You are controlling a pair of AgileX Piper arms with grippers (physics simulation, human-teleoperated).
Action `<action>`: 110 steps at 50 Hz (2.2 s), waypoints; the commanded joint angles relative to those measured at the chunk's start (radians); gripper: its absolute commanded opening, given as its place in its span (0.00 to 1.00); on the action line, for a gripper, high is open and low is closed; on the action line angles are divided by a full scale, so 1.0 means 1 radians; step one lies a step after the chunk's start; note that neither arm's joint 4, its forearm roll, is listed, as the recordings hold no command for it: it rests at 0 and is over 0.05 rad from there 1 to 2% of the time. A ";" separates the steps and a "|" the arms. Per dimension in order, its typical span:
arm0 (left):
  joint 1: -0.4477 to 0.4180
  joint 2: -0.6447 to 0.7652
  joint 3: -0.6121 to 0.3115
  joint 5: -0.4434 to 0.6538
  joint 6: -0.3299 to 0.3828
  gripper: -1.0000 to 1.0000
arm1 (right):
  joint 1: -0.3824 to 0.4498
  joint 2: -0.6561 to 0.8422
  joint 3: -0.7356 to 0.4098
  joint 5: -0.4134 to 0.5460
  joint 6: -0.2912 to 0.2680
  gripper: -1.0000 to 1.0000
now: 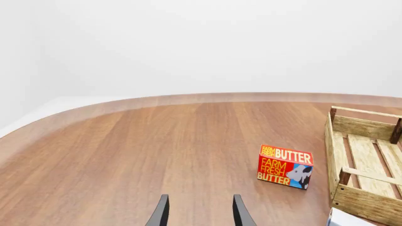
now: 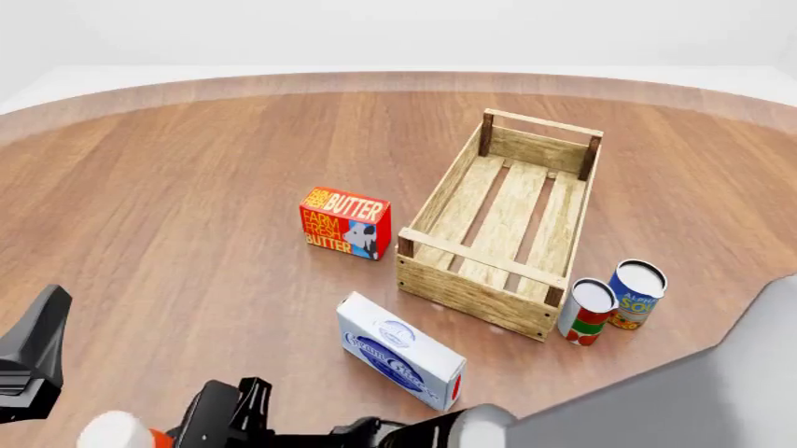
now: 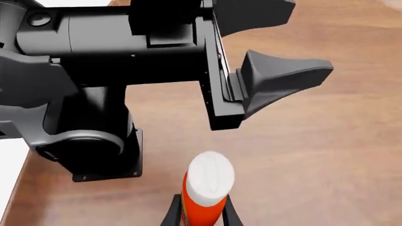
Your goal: Pick up the ketchup, and put it in the wooden tray.
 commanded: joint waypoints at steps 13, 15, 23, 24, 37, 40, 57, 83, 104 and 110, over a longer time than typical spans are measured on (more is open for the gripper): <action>0.000 0.000 0.000 0.000 0.000 1.00 | -0.122 -0.224 0.076 0.116 -0.007 0.00; 0.000 0.000 0.000 0.000 0.000 1.00 | -0.132 -0.239 0.068 0.140 -0.009 0.00; 0.000 0.000 0.000 0.000 0.000 1.00 | -0.177 -0.287 0.035 0.207 -0.011 0.00; 0.000 0.000 0.000 0.000 0.000 1.00 | -0.193 -0.294 0.029 0.216 -0.012 0.00; 0.000 0.000 0.000 0.000 0.000 1.00 | -0.327 -0.391 0.015 0.281 0.009 0.00; 0.000 0.000 0.000 0.000 0.000 1.00 | -0.345 -0.415 0.017 0.290 0.022 0.00; 0.000 0.000 0.000 0.000 0.000 1.00 | -0.544 -0.554 0.049 0.341 0.015 0.00; 0.000 0.000 0.000 0.000 0.000 1.00 | -0.838 -0.586 0.120 0.305 0.009 0.00; 0.000 0.000 0.000 0.000 0.000 1.00 | -0.993 -0.399 0.170 0.083 0.055 0.00; 0.000 0.000 0.000 0.000 0.000 1.00 | -1.032 -0.357 0.171 0.028 0.063 0.00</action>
